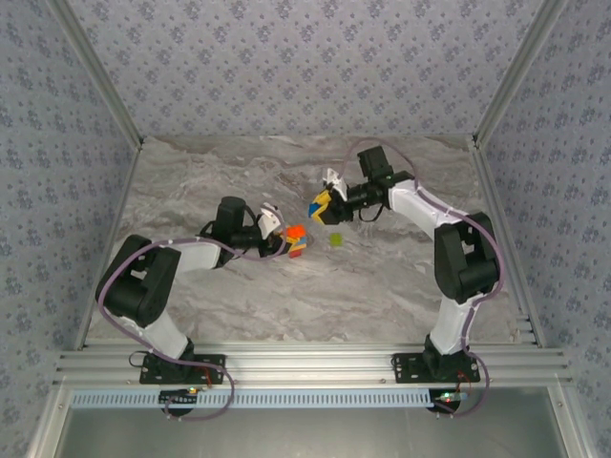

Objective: Assemble a carrot with lego

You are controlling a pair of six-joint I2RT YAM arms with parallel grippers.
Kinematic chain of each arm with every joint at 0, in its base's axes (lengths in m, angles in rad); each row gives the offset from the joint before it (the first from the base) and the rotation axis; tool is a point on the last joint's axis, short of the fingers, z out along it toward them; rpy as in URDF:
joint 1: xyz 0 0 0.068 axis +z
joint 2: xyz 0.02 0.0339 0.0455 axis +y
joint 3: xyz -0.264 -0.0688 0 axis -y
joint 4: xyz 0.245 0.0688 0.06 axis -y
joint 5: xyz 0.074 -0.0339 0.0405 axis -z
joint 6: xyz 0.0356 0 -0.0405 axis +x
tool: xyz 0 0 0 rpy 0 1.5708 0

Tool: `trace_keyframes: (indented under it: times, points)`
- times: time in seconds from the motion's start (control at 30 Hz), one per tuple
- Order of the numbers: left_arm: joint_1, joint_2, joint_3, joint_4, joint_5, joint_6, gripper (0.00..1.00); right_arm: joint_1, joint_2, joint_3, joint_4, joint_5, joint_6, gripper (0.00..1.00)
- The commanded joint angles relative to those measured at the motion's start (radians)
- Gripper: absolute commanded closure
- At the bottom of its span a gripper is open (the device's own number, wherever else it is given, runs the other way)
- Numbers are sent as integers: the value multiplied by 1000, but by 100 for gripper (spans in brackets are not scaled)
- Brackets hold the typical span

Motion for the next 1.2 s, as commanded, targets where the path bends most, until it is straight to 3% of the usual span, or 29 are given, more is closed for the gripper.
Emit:
trace_keyframes:
  times: [0.0,0.23,0.63,1.17]
  points:
    - [5,20,35,-22,80,10,65,-10,63,130,-353,-186,-258,89]
    - [3,26,48,-42,118,4,65,2,162,246,-526,-179,-357,93]
    - [-15,42,80,-106,140,34,65,76,193,206,-389,-18,-228,93]
    - [-16,35,85,-119,140,34,66,71,220,177,-352,0,-200,93]
